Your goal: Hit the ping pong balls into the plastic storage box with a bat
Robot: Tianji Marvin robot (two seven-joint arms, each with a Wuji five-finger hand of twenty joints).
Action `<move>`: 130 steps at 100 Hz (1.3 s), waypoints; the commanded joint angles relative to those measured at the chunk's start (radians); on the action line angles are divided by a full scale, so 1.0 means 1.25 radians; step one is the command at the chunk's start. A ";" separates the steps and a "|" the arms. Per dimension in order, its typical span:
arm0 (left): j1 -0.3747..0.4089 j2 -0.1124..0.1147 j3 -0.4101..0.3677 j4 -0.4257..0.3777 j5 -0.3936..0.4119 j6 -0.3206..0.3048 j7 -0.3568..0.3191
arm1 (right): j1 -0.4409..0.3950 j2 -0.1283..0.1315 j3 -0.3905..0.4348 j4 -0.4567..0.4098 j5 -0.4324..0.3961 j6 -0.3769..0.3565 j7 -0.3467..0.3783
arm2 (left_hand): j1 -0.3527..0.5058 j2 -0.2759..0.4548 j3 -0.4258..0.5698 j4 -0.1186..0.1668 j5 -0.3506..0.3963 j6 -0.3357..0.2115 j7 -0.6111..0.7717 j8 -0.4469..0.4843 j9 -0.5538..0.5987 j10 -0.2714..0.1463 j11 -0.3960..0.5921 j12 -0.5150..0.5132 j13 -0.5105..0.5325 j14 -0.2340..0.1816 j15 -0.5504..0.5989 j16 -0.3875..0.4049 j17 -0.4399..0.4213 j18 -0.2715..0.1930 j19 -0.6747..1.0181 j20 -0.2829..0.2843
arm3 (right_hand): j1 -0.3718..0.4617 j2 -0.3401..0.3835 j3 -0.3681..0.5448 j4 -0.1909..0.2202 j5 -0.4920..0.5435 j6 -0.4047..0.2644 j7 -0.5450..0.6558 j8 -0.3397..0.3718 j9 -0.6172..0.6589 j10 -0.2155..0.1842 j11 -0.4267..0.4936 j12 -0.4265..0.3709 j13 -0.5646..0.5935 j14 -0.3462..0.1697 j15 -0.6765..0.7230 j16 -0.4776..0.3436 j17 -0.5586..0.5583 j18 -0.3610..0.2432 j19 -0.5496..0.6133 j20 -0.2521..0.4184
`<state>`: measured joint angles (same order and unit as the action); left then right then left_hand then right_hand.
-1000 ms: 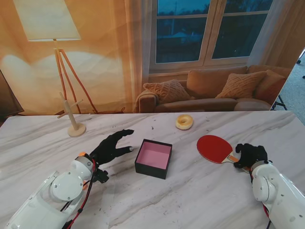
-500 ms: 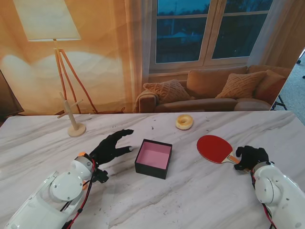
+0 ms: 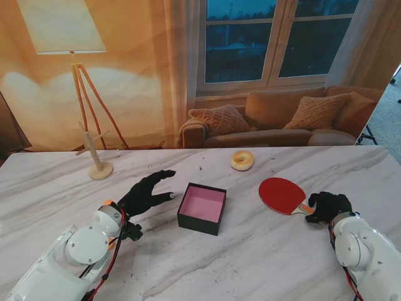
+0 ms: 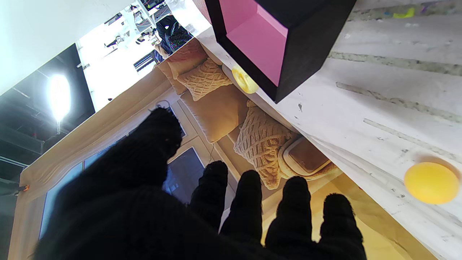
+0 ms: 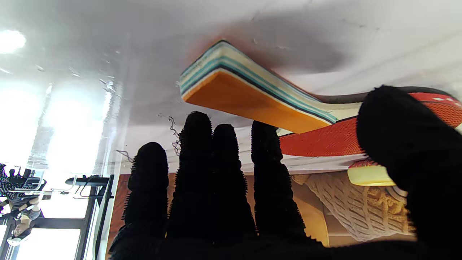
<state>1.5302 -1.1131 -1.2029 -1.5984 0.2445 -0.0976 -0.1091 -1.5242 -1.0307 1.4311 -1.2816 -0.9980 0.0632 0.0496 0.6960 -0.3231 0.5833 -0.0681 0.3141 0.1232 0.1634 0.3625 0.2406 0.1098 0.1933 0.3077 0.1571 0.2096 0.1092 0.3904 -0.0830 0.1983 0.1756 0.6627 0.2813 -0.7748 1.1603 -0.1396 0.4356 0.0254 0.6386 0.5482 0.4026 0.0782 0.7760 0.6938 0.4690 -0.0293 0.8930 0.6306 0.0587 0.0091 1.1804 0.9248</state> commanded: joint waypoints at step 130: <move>0.004 -0.002 -0.004 0.001 -0.008 0.000 -0.013 | 0.055 0.006 -0.087 0.086 -0.039 0.091 0.000 | -0.002 0.017 -0.024 0.016 0.001 -0.009 -0.002 0.005 0.021 -0.005 -0.014 0.009 -0.022 -0.002 0.003 0.006 -0.013 -0.005 -0.004 0.027 | 0.080 -0.066 0.088 -0.020 0.094 0.008 0.124 0.096 0.032 0.015 0.074 0.062 0.076 -0.061 0.194 0.093 0.047 -0.003 0.085 0.052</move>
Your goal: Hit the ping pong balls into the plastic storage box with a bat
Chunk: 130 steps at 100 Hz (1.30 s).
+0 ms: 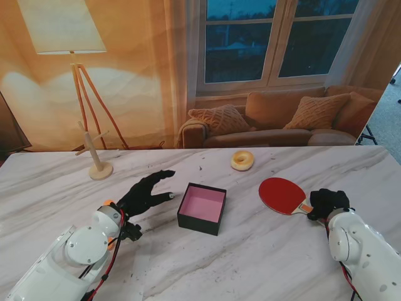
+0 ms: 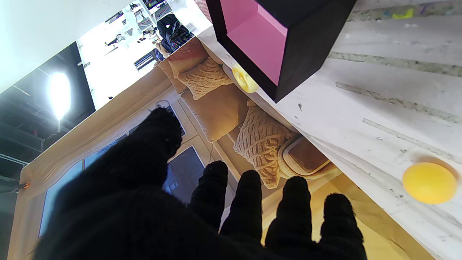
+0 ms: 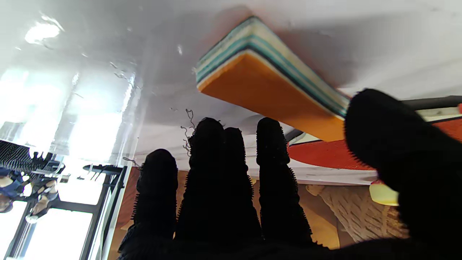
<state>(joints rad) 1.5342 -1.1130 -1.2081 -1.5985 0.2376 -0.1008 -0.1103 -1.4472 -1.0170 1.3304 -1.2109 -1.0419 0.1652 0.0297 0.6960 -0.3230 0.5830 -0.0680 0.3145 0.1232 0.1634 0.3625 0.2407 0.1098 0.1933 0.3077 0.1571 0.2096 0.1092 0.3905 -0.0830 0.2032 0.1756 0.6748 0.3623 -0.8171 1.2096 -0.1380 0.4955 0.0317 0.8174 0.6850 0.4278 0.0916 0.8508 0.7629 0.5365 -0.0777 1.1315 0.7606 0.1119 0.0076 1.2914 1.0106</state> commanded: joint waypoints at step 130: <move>-0.004 -0.004 0.005 0.004 -0.011 0.016 -0.013 | 0.023 -0.007 -0.042 0.098 -0.012 0.059 -0.057 | -0.001 0.018 -0.025 0.016 0.003 -0.008 -0.002 0.005 0.024 -0.006 -0.014 0.010 -0.021 -0.003 0.003 0.006 -0.013 -0.009 -0.005 0.019 | 0.187 -0.073 0.100 -0.117 0.063 -0.048 0.197 0.023 0.017 -0.014 0.056 -0.008 0.045 -0.038 -0.003 -0.052 0.027 0.006 0.000 -0.093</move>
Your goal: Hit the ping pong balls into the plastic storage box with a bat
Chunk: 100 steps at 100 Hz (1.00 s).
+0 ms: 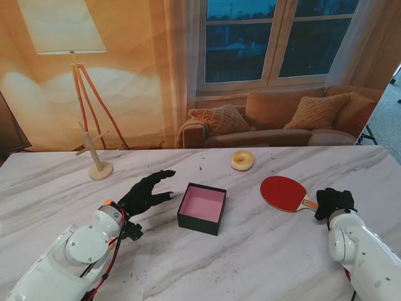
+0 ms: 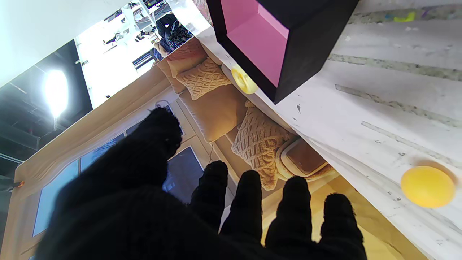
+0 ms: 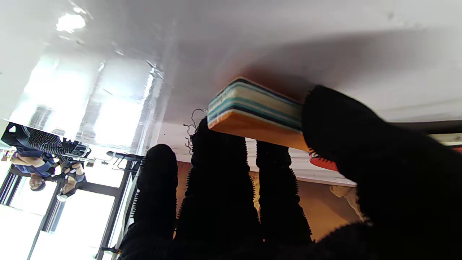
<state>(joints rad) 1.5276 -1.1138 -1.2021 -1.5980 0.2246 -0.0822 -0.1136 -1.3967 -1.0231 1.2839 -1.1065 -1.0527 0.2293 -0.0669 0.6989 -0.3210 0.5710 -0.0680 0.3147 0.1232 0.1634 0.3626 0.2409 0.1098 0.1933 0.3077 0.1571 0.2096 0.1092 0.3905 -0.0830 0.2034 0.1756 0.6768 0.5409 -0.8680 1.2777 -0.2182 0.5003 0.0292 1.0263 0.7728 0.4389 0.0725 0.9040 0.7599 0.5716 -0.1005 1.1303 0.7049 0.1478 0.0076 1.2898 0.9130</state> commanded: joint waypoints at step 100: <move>0.003 -0.003 -0.003 0.003 0.000 -0.004 -0.010 | -0.017 -0.006 -0.002 0.025 0.008 0.015 -0.001 | -0.003 0.018 -0.018 0.017 0.005 -0.007 -0.001 0.004 0.025 -0.005 -0.014 0.010 -0.021 -0.002 0.003 0.006 -0.013 -0.009 -0.006 0.017 | 0.124 0.026 0.043 -0.065 0.163 -0.116 0.090 -0.159 0.030 -0.005 -0.012 -0.038 0.017 0.021 -0.037 -0.076 0.006 0.012 -0.029 -0.056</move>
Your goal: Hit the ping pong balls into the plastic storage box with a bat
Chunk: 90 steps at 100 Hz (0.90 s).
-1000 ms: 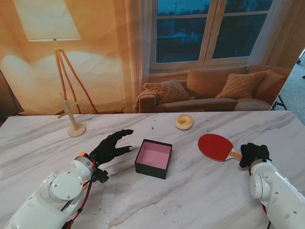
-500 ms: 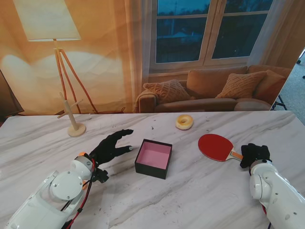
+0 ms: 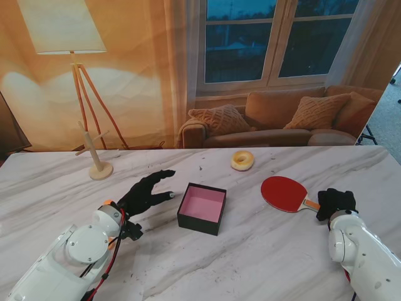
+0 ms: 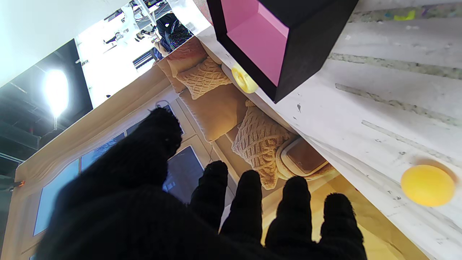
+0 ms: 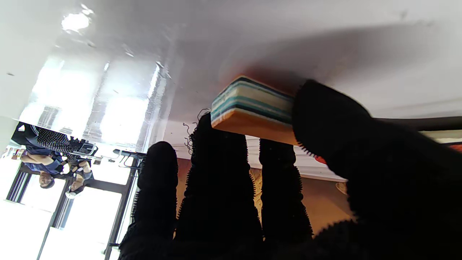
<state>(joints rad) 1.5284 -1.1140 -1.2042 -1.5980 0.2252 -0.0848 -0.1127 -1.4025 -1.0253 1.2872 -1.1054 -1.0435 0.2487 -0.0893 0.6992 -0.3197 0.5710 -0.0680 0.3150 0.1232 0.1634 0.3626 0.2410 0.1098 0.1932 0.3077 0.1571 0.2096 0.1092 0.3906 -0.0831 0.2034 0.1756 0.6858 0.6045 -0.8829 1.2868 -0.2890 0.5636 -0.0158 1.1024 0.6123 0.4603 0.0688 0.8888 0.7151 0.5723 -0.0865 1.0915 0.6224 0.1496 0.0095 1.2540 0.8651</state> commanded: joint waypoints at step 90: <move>0.003 -0.003 -0.002 0.004 -0.002 -0.005 -0.009 | -0.080 -0.017 0.101 -0.092 0.004 -0.059 -0.009 | -0.004 0.020 -0.023 0.017 0.007 -0.007 -0.001 0.004 0.025 -0.004 -0.015 0.009 -0.021 -0.002 0.002 0.006 -0.013 -0.009 -0.007 0.008 | 0.076 0.112 -0.003 -0.011 0.178 -0.099 0.054 -0.023 0.031 -0.010 -0.074 -0.074 0.029 0.020 -0.181 -0.075 -0.008 0.024 -0.052 -0.073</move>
<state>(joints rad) 1.5285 -1.1141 -1.2047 -1.5977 0.2245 -0.0884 -0.1124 -1.4945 -1.0459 1.4053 -1.2004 -1.0336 0.1820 -0.1115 0.6992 -0.3043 0.5710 -0.0680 0.3173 0.1232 0.1634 0.3626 0.2410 0.1098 0.1861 0.3079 0.1571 0.2096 0.1093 0.3905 -0.0831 0.2034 0.1756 0.6858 0.6309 -0.8544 1.2277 -0.3284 0.6256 -0.0166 1.0352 0.5412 0.4793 0.0602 0.8131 0.6425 0.5736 -0.0665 0.9063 0.5455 0.1567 0.0127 1.2071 0.8002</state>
